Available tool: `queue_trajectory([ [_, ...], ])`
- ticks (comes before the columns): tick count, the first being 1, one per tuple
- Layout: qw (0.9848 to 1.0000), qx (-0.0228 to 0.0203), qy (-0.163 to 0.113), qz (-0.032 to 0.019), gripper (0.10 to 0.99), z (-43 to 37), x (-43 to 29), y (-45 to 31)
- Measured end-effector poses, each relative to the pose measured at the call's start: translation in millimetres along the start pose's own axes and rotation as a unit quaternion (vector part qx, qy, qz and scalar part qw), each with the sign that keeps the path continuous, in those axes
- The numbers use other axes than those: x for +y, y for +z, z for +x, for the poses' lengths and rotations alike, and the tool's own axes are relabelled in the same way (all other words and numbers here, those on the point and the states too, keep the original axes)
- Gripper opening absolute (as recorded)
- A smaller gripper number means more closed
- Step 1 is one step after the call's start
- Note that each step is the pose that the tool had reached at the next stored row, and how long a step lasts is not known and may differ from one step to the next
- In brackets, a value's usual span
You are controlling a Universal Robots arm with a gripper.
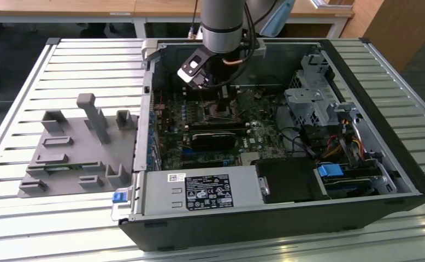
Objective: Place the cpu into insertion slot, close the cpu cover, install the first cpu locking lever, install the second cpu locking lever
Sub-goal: 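Place the cpu into insertion slot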
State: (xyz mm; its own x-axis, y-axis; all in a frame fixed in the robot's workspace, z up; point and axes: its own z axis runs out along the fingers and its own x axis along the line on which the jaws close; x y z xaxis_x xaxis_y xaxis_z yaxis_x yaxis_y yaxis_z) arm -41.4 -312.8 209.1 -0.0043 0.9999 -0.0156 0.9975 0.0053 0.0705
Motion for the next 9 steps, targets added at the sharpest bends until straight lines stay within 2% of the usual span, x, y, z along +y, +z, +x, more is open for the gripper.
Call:
queue_trajectory([
  [1,1.0000,0.0001,0.000,0.0000,0.306,0.0,0.1,-1.0],
  [2,1.0000,0.0000,0.000,0.0000,0.306,0.0,0.2,-2.1],
  [4,1.0000,0.0000,0.000,0.0000,0.188,0.0,0.3,-3.5],
  [6,1.0000,0.0001,0.000,0.0000,0.188,0.0,0.3,-4.5],
  [7,1.0000,0.0001,0.000,-0.0001,0.125,0.0,0.4,-5.1],
  [9,1.0000,0.0001,0.000,-0.0001,0.125,-0.1,0.5,-6.5],
])
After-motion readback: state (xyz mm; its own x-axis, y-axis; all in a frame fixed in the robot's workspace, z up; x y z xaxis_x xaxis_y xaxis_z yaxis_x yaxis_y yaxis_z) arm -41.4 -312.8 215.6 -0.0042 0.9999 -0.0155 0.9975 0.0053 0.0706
